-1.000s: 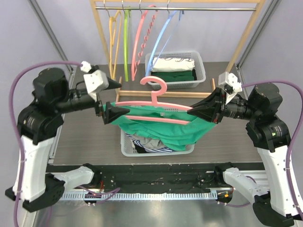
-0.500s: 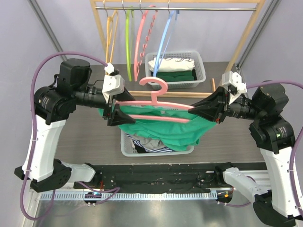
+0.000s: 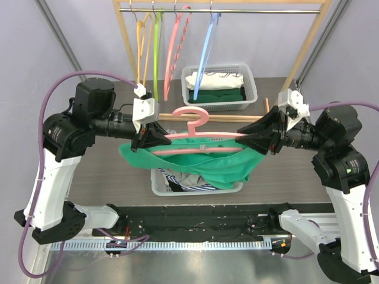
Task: Remove the tank top from the hanger
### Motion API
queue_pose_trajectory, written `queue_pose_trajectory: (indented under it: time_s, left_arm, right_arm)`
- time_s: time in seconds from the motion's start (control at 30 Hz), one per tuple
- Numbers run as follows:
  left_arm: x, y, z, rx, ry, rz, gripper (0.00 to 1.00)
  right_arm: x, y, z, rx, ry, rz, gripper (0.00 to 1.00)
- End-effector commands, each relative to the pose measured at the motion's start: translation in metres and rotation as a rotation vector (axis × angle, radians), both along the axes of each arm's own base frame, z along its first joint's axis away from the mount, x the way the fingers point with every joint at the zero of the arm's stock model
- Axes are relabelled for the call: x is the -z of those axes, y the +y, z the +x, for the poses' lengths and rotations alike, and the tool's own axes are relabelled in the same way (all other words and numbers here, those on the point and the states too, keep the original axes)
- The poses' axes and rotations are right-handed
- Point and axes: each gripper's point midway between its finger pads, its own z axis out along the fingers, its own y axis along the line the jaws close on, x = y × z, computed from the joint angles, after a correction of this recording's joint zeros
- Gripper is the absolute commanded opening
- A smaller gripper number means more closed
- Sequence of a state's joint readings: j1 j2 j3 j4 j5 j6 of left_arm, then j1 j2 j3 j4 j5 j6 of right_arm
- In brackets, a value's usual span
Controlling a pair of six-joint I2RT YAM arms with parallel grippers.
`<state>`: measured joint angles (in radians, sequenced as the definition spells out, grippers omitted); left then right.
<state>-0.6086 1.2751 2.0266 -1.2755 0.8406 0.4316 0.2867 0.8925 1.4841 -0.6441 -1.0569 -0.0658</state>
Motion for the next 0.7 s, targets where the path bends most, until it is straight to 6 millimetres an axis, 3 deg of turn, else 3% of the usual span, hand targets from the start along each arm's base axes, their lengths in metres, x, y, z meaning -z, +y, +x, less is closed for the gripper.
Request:
queue_pose_trajectory:
  time_s: [0.0, 0.07, 0.13, 0.3, 0.33, 0.37, 0.5, 0.6, 0.67]
  left_arm:
    - [-0.013, 0.002, 0.028, -0.142, -0.097, -0.015, 0.07]
    - [-0.018, 0.006, 0.042, -0.211, -0.154, -0.016, 0.01]
    - [-0.026, 0.014, 0.056, -0.284, -0.228, -0.015, 0.0]
    - [-0.03, 0.021, 0.06, -0.313, -0.278, 0.005, 0.0]
    - [-0.03, 0.021, 0.059, -0.312, -0.278, 0.005, 0.0]
    - [-0.029, 0.022, 0.057, -0.309, -0.276, 0.005, 0.0]
    - [-0.027, 0.02, 0.051, -0.28, -0.251, 0.004, 0.0]
    - [-0.029, 0.017, 0.046, -0.262, -0.232, -0.012, 0.0]
    - [-0.031, 0.015, 0.043, -0.247, -0.217, -0.024, 0.0]
  right_arm:
    - [-0.027, -0.01, 0.026, 0.175, -0.096, 0.062, 0.48]
    - [-0.023, -0.019, 0.044, 0.297, -0.091, 0.077, 0.67]
    - [-0.022, -0.03, 0.049, 0.395, -0.089, 0.11, 0.75]
    - [-0.028, -0.084, 0.06, 0.755, -0.1, 0.254, 0.76]
    - [-0.016, -0.087, 0.062, 0.781, -0.054, 0.265, 0.75]
    - [-0.016, -0.094, 0.051, 0.798, -0.068, 0.294, 0.75]
    - [0.02, -0.094, 0.049, 0.814, 0.029, 0.295, 0.75]
    - [0.052, -0.084, 0.061, 0.791, 0.131, 0.289, 0.76]
    - [0.062, -0.078, 0.072, 0.789, 0.183, 0.298, 0.77]
